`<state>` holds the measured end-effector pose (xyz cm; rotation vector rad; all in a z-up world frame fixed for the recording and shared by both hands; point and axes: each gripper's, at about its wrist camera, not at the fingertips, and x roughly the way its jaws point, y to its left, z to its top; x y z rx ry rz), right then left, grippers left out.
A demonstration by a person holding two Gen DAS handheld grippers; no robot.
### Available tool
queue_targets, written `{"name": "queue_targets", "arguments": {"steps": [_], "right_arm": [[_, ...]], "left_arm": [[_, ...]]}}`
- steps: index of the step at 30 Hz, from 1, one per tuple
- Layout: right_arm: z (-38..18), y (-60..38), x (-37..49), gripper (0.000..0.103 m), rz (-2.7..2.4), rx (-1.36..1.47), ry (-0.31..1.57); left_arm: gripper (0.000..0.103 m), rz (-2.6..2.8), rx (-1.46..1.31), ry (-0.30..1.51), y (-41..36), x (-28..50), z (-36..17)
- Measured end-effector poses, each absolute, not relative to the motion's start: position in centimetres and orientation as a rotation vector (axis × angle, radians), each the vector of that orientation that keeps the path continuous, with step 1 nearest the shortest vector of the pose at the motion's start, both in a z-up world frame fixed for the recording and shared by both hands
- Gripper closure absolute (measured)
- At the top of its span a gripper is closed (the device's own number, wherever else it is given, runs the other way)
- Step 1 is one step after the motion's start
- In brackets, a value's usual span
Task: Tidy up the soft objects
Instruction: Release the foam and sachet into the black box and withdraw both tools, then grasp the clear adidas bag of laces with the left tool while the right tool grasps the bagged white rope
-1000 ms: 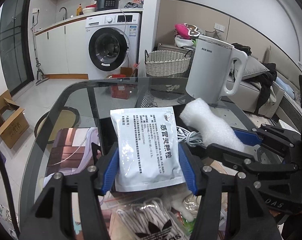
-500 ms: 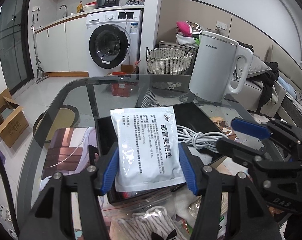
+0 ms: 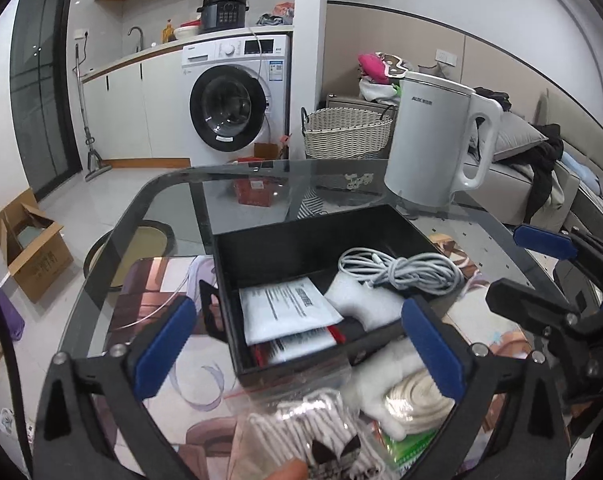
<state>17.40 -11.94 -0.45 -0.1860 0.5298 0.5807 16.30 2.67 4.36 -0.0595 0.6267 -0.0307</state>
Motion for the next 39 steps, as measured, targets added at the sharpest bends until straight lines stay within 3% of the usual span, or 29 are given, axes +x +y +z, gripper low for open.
{"name": "queue_targets", "arguments": {"steps": [2,6,19,39], "right_arm": [[-0.7,-12.6,16.8,0.003,0.578,-0.177,0.538],[-1.4,-13.4,15.5,0.001,0.567,-0.184,0.559],[-5.3,-14.8,13.0,0.000,0.576,-0.163,0.650],[-5.6,-13.2,12.8,0.000,0.602,-0.182,0.692]], "left_arm": [[0.000,-0.043,-0.070,0.627,2.8,15.5,4.5],[0.000,-0.047,-0.100,0.621,3.3,13.9,4.6],[0.000,-0.035,-0.086,0.647,3.5,10.4,2.4],[0.000,-0.044,-0.076,0.708,2.7,10.5,-0.7]]}}
